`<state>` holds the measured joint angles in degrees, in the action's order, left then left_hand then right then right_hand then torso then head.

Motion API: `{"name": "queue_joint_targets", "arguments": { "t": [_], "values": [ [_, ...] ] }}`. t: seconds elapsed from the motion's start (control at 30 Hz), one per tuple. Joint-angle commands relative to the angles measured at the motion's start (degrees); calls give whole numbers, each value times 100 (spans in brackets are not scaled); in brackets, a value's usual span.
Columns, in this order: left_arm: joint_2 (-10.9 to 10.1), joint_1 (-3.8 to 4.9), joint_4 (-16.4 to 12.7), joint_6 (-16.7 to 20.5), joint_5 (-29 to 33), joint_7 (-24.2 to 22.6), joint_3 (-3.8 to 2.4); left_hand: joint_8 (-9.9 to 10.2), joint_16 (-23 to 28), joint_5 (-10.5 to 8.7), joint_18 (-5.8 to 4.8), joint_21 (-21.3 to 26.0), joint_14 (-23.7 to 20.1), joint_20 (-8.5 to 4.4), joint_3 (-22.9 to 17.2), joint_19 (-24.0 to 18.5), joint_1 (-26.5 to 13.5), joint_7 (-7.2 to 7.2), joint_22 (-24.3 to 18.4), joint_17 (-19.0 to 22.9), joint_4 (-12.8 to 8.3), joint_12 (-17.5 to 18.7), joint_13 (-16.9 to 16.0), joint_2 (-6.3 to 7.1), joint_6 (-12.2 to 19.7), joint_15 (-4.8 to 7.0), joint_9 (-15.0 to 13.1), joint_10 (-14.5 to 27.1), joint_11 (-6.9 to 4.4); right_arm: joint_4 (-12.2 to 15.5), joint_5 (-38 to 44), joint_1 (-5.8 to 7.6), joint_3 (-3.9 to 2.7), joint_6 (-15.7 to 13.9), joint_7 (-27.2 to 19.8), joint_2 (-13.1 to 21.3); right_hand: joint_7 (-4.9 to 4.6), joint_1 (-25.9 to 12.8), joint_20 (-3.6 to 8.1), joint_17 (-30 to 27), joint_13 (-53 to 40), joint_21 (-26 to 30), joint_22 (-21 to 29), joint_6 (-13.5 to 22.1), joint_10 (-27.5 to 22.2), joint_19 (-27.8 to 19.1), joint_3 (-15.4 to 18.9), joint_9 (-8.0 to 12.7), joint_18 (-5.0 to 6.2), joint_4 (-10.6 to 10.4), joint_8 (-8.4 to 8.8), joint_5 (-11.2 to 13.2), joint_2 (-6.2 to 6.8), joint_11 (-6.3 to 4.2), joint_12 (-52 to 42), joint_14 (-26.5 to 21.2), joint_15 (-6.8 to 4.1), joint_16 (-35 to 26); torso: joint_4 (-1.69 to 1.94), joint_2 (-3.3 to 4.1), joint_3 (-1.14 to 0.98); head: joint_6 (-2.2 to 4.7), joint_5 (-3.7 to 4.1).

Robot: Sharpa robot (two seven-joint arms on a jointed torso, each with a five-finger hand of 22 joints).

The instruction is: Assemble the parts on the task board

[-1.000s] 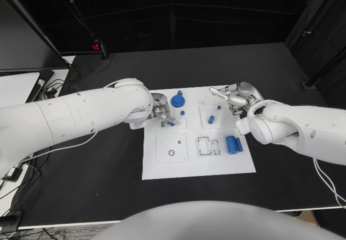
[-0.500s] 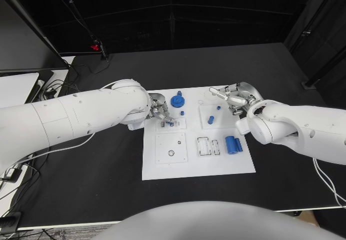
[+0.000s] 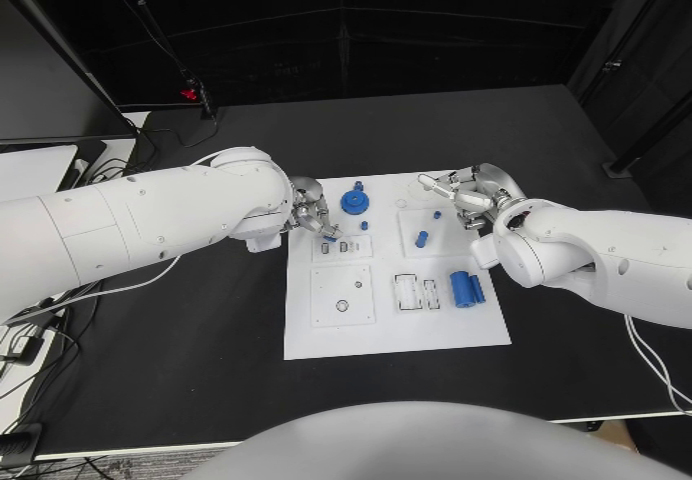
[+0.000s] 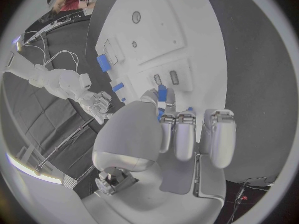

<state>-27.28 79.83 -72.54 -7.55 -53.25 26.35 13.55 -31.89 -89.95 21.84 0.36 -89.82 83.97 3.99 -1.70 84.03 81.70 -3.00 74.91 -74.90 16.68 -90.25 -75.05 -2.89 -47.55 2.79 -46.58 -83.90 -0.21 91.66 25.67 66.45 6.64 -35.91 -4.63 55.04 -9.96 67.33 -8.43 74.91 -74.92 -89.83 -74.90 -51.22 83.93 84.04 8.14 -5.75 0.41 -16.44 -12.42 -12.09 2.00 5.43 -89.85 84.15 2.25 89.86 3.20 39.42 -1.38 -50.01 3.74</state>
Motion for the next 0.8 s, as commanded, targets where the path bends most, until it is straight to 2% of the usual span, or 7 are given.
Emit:
{"name": "queue_joint_targets", "arguments": {
  "t": [0.03, 0.27, 0.8],
  "values": [
    [-14, 22, -39, -232, 220, 220, -3, -34, -5, 37, -36, -18, 603, -35, 2, 597, 84, 22, 1509, -1510, 15, 25, -1495, -151, -53, 45, -10, -610, -40, 3, -1, 7, -2, 22, -14, -9, 4, -10, -24, 1509, -1508, -1, -1502, 34, 607, 581, 33, -8, -35, -12, -12, -14, -56, 32, -15, 585, 15, 14, 5, 2, 2, 1, 4],
    [-19, 41, -74, -202, 311, 346, -3, -51, -5, 89, -36, -18, 603, -36, -19, 597, 73, 37, 1509, -1510, -2, 25, -1495, -166, -55, 49, -22, -610, -48, -3, -1, 7, -1, 22, -16, -19, 4, -10, -24, 1509, -1508, -1, -1502, 34, 607, 581, 33, -8, -35, -12, -12, -14, -56, 32, -15, 585, 15, 14, -1, 1, 4, 1, 6],
    [58, 50, -141, -15, 393, 554, -3, -91, -5, 140, -36, -18, 603, -58, -191, 597, 317, 62, 1509, -1510, -41, 25, -1495, -100, -63, 82, -51, -610, -74, -9, -1, 6, 0, 21, -17, -27, 4, -10, -24, 1509, -1508, -1, -1502, 34, 607, 581, 33, -8, -35, -12, -12, -14, -56, 32, -15, 585, 15, 14, 3, 4, 3, 1, 2]
  ]
}}
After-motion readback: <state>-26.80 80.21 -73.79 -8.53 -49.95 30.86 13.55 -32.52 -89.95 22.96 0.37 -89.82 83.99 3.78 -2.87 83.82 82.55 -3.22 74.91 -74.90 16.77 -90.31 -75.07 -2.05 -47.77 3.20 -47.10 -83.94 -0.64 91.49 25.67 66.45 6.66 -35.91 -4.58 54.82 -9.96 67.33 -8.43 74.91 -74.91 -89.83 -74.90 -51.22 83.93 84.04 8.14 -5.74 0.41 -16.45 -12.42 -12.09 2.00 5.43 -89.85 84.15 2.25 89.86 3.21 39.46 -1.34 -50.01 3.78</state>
